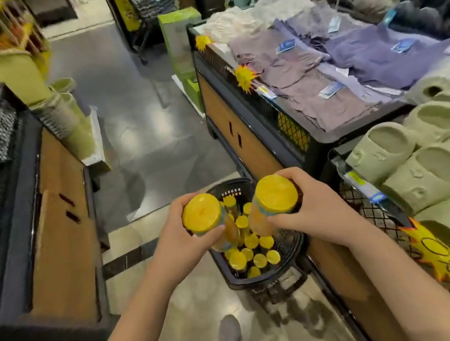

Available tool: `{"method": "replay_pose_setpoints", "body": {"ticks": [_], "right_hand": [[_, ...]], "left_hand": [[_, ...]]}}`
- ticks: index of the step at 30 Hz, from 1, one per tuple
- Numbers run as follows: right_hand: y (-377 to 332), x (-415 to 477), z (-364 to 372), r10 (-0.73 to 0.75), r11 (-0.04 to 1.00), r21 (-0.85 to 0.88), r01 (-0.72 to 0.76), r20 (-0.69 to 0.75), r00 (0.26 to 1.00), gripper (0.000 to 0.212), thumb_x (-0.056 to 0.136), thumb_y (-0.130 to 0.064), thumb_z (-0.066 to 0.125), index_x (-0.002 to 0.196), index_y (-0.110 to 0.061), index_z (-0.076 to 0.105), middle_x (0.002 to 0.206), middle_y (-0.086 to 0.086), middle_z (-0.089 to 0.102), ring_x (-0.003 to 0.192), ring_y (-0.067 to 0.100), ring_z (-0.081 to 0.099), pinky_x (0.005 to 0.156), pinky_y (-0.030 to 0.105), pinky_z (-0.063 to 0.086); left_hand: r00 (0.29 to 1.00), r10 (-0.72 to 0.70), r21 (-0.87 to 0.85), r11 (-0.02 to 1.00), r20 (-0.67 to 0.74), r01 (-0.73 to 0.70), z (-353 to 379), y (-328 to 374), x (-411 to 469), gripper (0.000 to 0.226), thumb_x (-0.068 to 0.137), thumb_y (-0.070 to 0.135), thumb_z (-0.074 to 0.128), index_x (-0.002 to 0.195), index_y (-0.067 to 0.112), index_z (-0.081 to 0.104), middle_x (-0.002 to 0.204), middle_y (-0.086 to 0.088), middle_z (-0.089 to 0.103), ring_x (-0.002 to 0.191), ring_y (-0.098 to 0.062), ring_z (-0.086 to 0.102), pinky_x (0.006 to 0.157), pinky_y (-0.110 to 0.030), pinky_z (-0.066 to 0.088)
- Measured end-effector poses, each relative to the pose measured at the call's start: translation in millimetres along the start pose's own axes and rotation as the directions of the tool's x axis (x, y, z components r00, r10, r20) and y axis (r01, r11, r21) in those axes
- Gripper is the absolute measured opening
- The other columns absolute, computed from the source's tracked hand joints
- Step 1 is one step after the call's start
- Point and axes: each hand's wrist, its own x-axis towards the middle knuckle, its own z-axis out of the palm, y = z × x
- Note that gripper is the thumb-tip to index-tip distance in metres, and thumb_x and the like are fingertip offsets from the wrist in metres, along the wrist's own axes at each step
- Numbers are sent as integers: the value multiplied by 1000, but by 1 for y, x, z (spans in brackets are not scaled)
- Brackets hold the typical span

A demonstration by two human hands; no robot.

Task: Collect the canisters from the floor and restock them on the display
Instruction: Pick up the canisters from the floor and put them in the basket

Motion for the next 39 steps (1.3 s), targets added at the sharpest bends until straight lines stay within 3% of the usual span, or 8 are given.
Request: {"method": "replay_pose_setpoints", "body": {"ticks": [6, 9, 17, 22, 26, 30, 34, 39], "right_hand": [[33, 75, 30, 91, 994, -55, -91, 1, 996, 74, 63, -51, 90, 122, -45, 46, 114, -27, 53, 103, -10, 52, 74, 12, 41], [60, 109, 48, 112, 992, -64, -112, -11, 994, 72, 62, -58, 87, 122, -45, 48, 117, -27, 51, 107, -12, 49, 77, 10, 40], [175, 180, 111, 163, 983, -91, -159, 31, 986, 78, 68, -41, 92, 132, -40, 48, 126, -21, 51, 114, -19, 44, 86, -1, 35], [265, 208, 157, 180, 979, -119, -166, 112, 977, 74, 69, -44, 90, 132, -42, 50, 128, -23, 52, 114, -5, 48, 91, 16, 42], [332, 215, 197, 205, 971, -156, -182, 145, 968, 77, 69, -38, 90, 135, -37, 51, 129, -19, 52, 116, 0, 47, 88, 12, 36], [375, 216, 223, 232, 962, -181, -204, 149, 961, 82, 67, -40, 88, 138, -36, 49, 134, -16, 51, 122, 4, 48, 97, 22, 39], [396, 216, 236, 249, 965, -136, -226, 183, 951, 75, 67, -39, 90, 131, -37, 51, 126, -15, 54, 115, 3, 51, 94, 24, 42], [412, 214, 247, 261, 963, -119, -243, 175, 949, 76, 67, -32, 91, 132, -34, 52, 127, -15, 53, 116, 0, 48, 90, 10, 37]], "left_hand": [[991, -85, 62, 995, 108, 79, 7, -62, 83, 69, 69, 28, 92, 120, 37, 47, 110, 20, 57, 99, 7, 57, 80, -22, 48], [983, -130, 88, 989, 133, 119, 20, -104, 120, 71, 65, 34, 93, 119, 35, 47, 111, 16, 58, 101, -1, 59, 81, -23, 50], [973, -180, 219, 965, 142, 147, 82, -221, 192, 80, 62, 39, 93, 129, 33, 49, 124, 9, 51, 115, -7, 48, 96, -28, 43], [960, -237, 288, 939, 147, 188, 134, -310, 212, 78, 62, 37, 94, 127, 31, 52, 124, 9, 56, 114, -11, 53, 91, -30, 45], [937, -280, 336, 920, 207, 200, 171, -374, 217, 80, 62, 36, 88, 132, 26, 51, 126, 3, 54, 118, -16, 54, 99, -37, 48], [923, -280, 413, 897, 264, 154, 200, -411, 216, 86, 68, 21, 84, 143, 20, 43, 135, -1, 48, 129, -16, 42, 101, -25, 36], [915, -284, 472, 873, 287, 123, 219, -434, 214, 85, 66, 17, 86, 140, 19, 45, 138, -3, 46, 132, -21, 43, 108, -31, 37], [928, -235, 517, 854, 288, 56, 227, -439, 212, 84, 64, 24, 87, 135, 24, 43, 134, 3, 43, 127, -21, 44, 90, -41, 51]]}}
